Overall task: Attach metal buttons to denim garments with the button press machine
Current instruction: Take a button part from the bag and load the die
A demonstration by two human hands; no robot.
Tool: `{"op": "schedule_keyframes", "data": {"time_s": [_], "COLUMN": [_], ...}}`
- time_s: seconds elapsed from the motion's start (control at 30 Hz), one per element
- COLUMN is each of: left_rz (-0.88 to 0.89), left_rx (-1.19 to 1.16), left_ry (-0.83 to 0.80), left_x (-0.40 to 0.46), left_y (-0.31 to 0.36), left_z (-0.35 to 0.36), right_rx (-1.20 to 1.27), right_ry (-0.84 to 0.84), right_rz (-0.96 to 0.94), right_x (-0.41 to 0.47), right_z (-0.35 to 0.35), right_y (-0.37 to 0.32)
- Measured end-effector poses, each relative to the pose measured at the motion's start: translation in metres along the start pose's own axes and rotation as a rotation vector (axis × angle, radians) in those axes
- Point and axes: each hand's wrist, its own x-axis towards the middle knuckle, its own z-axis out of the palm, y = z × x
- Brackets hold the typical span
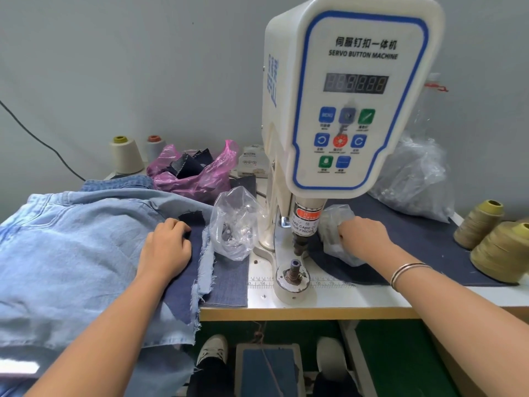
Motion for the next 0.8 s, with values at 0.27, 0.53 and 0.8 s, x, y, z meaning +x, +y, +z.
{"op": "schedule_keyframes", "data": {"time_s": [0.27, 0.53, 0.8], "left_rz": [-0.002, 0.004, -0.001], "left_rx": [0.004, -0.003, 0.001], "left_ry": [-0.001, 0.01, 0.004], "left_x": [0.0, 0.0, -0.001], "left_y": [-0.001, -0.001, -0.001], "left_z": [0.001, 0.001, 0.001], "right_rx": [0.249, 0.85, 1.602], "right_ry": [0.282, 0.293, 0.355], "right_rz": [-0.072, -0.029, -0.098], "right_x": [0.005, -0.002, -0.089], "right_z": [0.021, 0.036, 0.029], "right_y": [0.012, 0.022, -0.012]}}
